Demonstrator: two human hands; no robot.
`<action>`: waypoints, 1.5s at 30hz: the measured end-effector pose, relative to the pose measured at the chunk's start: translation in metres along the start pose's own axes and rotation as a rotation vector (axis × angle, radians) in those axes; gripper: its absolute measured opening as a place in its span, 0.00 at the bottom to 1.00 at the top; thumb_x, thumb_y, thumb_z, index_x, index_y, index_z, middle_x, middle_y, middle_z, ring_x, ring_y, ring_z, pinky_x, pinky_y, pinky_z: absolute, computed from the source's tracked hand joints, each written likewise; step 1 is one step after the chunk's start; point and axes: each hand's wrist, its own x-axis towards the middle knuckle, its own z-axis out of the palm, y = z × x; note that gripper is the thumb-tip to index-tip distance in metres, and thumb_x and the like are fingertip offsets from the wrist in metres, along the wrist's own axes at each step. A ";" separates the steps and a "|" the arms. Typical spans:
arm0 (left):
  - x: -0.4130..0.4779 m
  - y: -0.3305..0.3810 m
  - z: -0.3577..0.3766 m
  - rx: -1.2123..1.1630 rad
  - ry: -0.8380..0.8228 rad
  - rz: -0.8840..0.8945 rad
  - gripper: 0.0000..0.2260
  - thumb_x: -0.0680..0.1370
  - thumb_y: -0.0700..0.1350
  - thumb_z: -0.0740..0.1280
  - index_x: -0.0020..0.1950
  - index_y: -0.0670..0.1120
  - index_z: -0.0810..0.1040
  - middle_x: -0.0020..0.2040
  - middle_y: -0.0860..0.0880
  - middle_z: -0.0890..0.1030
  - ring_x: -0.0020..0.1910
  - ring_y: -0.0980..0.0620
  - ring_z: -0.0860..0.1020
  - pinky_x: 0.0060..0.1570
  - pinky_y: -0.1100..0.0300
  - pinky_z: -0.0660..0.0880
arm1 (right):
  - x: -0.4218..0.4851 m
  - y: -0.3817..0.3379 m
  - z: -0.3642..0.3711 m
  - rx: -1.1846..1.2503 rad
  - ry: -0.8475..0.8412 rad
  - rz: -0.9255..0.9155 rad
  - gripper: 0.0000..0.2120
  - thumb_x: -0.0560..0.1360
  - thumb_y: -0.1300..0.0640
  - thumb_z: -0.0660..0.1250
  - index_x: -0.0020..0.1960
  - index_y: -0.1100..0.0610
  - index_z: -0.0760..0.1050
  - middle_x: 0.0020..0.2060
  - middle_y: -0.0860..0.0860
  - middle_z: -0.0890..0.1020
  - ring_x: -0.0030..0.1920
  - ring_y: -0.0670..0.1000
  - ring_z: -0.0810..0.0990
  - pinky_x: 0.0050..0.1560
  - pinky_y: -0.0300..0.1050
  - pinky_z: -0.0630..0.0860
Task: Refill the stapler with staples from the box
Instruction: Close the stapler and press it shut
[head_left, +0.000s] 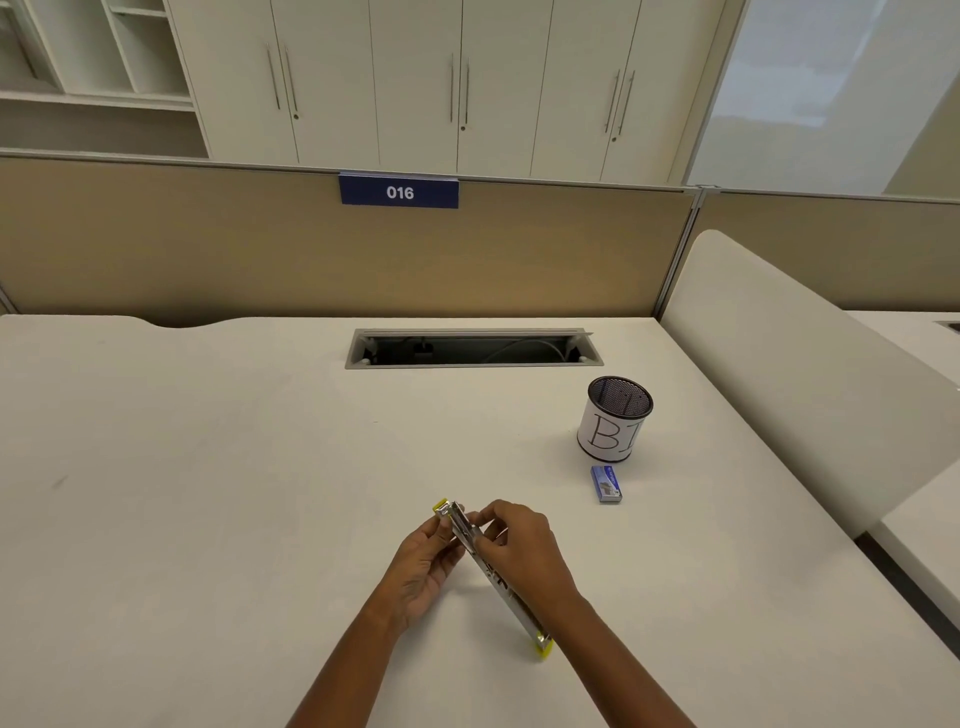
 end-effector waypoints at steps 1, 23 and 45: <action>0.000 -0.001 0.000 -0.001 0.004 -0.004 0.09 0.79 0.41 0.58 0.49 0.44 0.78 0.38 0.51 0.87 0.33 0.61 0.82 0.34 0.70 0.79 | 0.000 0.000 0.000 -0.004 -0.003 0.001 0.08 0.72 0.58 0.66 0.49 0.60 0.79 0.43 0.58 0.84 0.37 0.49 0.75 0.46 0.46 0.76; 0.001 -0.003 0.014 -0.183 0.090 -0.079 0.11 0.80 0.39 0.58 0.45 0.40 0.78 0.34 0.48 0.86 0.30 0.58 0.83 0.30 0.69 0.79 | 0.004 0.003 -0.003 -0.143 -0.015 -0.009 0.07 0.72 0.57 0.65 0.46 0.58 0.80 0.42 0.55 0.80 0.38 0.48 0.72 0.39 0.39 0.66; -0.002 0.006 0.018 -0.336 0.043 -0.239 0.11 0.80 0.39 0.58 0.46 0.35 0.78 0.36 0.41 0.83 0.30 0.52 0.83 0.33 0.62 0.81 | 0.008 0.005 -0.014 -0.135 -0.191 -0.149 0.15 0.79 0.46 0.54 0.48 0.55 0.73 0.43 0.50 0.71 0.40 0.47 0.71 0.47 0.45 0.72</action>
